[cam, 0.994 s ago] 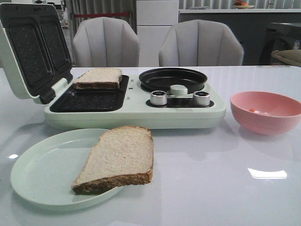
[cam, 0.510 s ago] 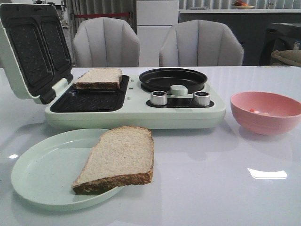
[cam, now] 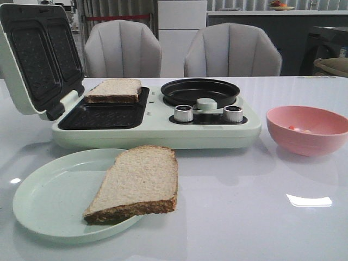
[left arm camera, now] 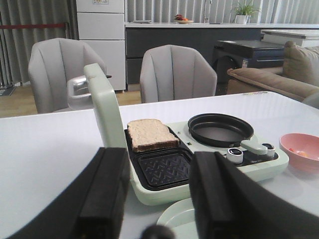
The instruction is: Make breakfast with bread and shrimp
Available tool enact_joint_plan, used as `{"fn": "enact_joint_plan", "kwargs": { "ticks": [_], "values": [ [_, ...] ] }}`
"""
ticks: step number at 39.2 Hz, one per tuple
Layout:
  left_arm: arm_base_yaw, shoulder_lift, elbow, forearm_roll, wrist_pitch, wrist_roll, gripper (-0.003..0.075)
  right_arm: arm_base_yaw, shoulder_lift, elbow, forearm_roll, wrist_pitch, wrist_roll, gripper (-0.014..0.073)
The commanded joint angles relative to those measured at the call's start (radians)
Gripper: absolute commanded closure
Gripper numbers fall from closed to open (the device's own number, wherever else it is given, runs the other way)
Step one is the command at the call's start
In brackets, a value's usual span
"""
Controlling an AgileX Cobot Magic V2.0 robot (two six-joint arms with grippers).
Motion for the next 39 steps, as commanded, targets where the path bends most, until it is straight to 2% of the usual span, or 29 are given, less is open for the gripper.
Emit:
{"fn": "enact_joint_plan", "kwargs": {
  "ticks": [1,12,19,22,27,33,39],
  "values": [
    [-0.010,0.011,-0.006,-0.001,-0.119,-0.010,0.0357,0.000,-0.019,-0.011,-0.022,-0.082,-0.003,0.0459],
    [-0.010,0.011,-0.002,-0.001,-0.124,-0.010,0.0357,0.000,-0.019,-0.011,-0.049,-0.109,-0.003,0.0459],
    [-0.010,0.011,-0.002,0.004,-0.136,-0.010,0.0357,0.000,-0.019,-0.013,-0.011,-0.241,0.002,0.0459],
    [-0.010,0.011,-0.002,0.004,-0.142,-0.010,0.0357,0.000,-0.018,-0.028,0.005,-0.250,0.002,0.0459],
    [-0.010,0.011,-0.002,0.004,-0.143,-0.010,0.0357,0.000,0.011,-0.104,0.010,-0.183,0.002,0.0459],
    [-0.010,0.011,-0.002,0.004,-0.143,-0.010,0.0357,0.000,0.138,-0.262,0.013,-0.013,0.002,0.0459],
    [-0.010,0.011,-0.002,0.004,-0.143,-0.010,0.0357,0.000,0.265,-0.372,0.027,0.099,0.002,0.0459]
  ]
}}
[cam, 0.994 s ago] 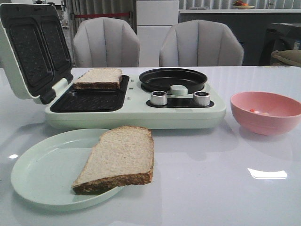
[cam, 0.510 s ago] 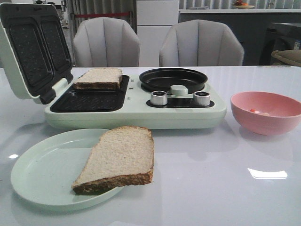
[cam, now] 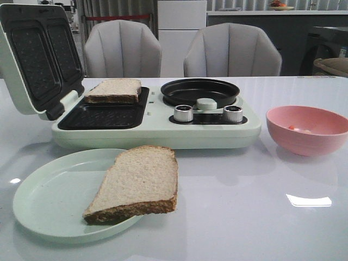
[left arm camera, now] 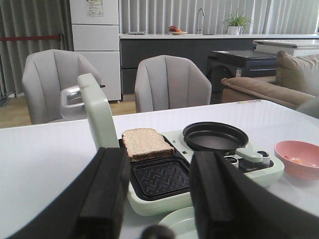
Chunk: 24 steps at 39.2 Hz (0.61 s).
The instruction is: Make breakfast with bread and shrimp
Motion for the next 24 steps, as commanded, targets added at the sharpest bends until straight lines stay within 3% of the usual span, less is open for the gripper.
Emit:
{"fn": "enact_joint_plan", "kwargs": {
  "ticks": [1,19,24],
  "values": [
    [-0.010,0.010,-0.024,0.004,-0.084,-0.010,0.0357,0.000,0.087,-0.082,0.024,0.011,0.002,0.0459],
    [-0.010,0.010,-0.024,0.004,-0.081,-0.010,0.0357,0.000,0.143,-0.081,0.083,0.051,0.002,0.0458],
    [-0.010,0.010,-0.024,0.004,-0.081,-0.010,0.0357,0.000,0.145,-0.086,0.083,0.055,0.002,0.0368]
  ]
}}
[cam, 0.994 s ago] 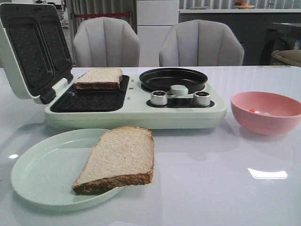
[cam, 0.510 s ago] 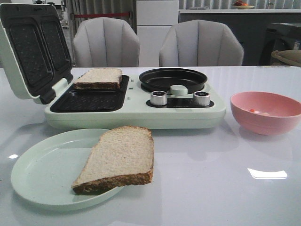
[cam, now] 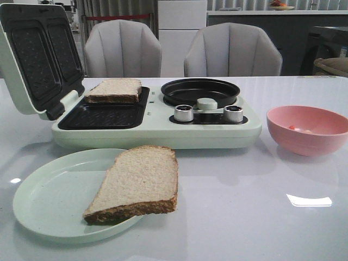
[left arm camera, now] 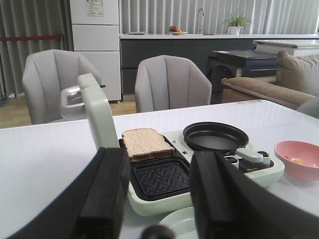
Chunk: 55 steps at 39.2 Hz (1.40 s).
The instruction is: Make breakfast with bread and shrimp
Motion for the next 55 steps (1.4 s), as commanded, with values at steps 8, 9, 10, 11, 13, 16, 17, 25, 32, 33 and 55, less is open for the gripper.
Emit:
{"fn": "enact_joint_plan", "kwargs": {
  "ticks": [8,9,10,11,13,16,17,25,32,33,55],
  "values": [
    [-0.010,0.010,-0.024,0.004,-0.081,-0.010,0.0357,0.000,0.084,-0.090,0.006,-0.014,0.001,0.0111],
    [-0.010,0.010,-0.024,0.004,-0.081,-0.010,0.0357,0.000,0.101,-0.102,0.006,-0.002,0.001,0.0097],
    [-0.010,0.010,-0.024,0.004,-0.081,-0.010,0.0357,0.001,0.116,-0.112,0.007,0.009,0.001,0.0091],
    [-0.010,0.010,-0.024,0.004,-0.081,-0.010,0.0357,0.002,0.137,-0.127,0.011,0.027,0.001,0.0090],
    [-0.010,0.010,-0.024,0.004,-0.081,-0.010,0.0357,0.003,0.190,-0.163,0.024,0.062,0.001,0.0090],
    [-0.010,0.010,-0.024,0.004,-0.081,-0.010,0.0357,0.012,0.266,-0.217,0.048,0.117,0.001,0.0090],
    [-0.010,0.010,-0.024,0.004,-0.081,-0.010,0.0357,0.018,0.292,-0.236,0.057,0.136,0.001,0.0094],
    [-0.010,0.010,-0.024,0.004,-0.081,-0.010,0.0357,0.087,0.483,-0.362,0.128,0.234,-0.004,0.0097],
    [-0.010,0.010,-0.024,0.004,-0.081,-0.010,0.0357,0.171,0.673,-0.446,0.224,0.269,-0.004,0.0097],
    [-0.010,0.010,-0.024,0.004,-0.081,-0.010,0.0357,0.180,0.703,-0.457,0.239,0.269,-0.004,0.0097],
    [-0.010,0.010,-0.024,0.004,-0.081,-0.010,0.0357,0.290,1.243,-0.615,0.920,0.249,-0.437,0.0097]
  ]
}}
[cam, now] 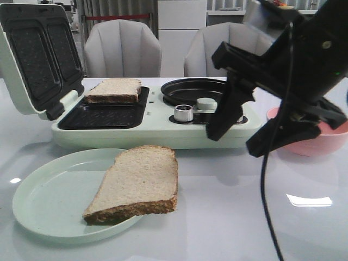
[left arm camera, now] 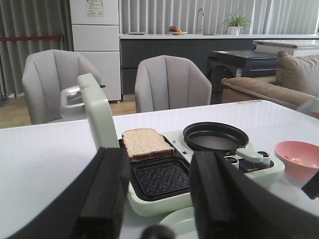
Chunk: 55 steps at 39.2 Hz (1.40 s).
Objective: Make breakfast with bread and shrimp
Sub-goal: 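Reach the right gripper across and grasp the remaining bread slice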
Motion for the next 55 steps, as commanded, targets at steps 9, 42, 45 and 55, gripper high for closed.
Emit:
{"fn": "enact_joint_plan", "kwargs": {
  "ticks": [9,42,45,55],
  "values": [
    [-0.010,0.010,-0.024,0.004,-0.081,-0.010,0.0357,0.001,0.153,-0.062,0.573,-0.006,-0.481,0.0097],
    [-0.010,0.010,-0.024,0.004,-0.081,-0.010,0.0357,0.034,0.354,-0.115,0.828,0.072,-0.729,0.0108],
    [-0.010,0.010,-0.024,0.004,-0.081,-0.010,0.0357,0.034,0.358,-0.115,0.863,0.079,-0.755,0.0152],
    [-0.010,0.010,-0.024,0.004,-0.081,-0.010,0.0357,0.030,0.348,-0.115,0.909,0.079,-0.778,0.0379]
  ]
}}
